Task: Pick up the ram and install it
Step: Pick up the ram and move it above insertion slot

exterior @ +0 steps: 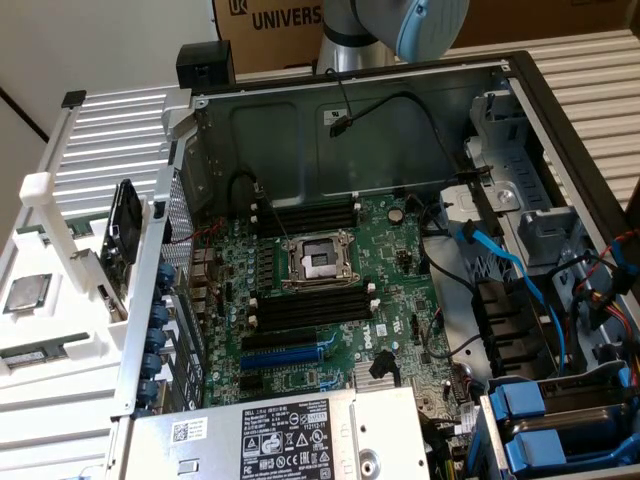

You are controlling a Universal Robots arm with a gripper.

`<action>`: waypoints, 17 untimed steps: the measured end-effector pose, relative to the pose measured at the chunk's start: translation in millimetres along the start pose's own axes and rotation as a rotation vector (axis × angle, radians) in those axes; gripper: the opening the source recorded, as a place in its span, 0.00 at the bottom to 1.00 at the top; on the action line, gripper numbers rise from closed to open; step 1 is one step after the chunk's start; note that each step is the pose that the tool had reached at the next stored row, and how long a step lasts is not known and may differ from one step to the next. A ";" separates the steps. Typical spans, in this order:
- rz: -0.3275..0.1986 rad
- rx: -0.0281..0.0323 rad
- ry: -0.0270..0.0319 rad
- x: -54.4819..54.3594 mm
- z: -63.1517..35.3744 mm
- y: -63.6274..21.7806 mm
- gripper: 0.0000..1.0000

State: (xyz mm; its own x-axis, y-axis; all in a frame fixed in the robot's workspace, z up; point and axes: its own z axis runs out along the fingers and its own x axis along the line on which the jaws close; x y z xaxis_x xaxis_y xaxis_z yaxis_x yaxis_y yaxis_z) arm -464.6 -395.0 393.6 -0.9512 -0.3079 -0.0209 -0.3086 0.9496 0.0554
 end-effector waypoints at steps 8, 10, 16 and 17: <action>-0.145 -0.0030 0.0081 0.0 0.0 0.0 0.11; -0.182 -0.0037 0.0101 0.0 0.0 0.0 0.11; -0.311 -0.0065 0.0174 0.0 0.0 0.0 0.11; -0.329 -0.0068 0.0183 0.0 0.0 0.0 0.11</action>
State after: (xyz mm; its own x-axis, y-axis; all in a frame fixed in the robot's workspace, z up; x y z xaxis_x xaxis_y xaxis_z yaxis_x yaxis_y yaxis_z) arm -464.6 -395.0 393.6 -0.8005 -0.5990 -0.0208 -0.5992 0.7987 0.0554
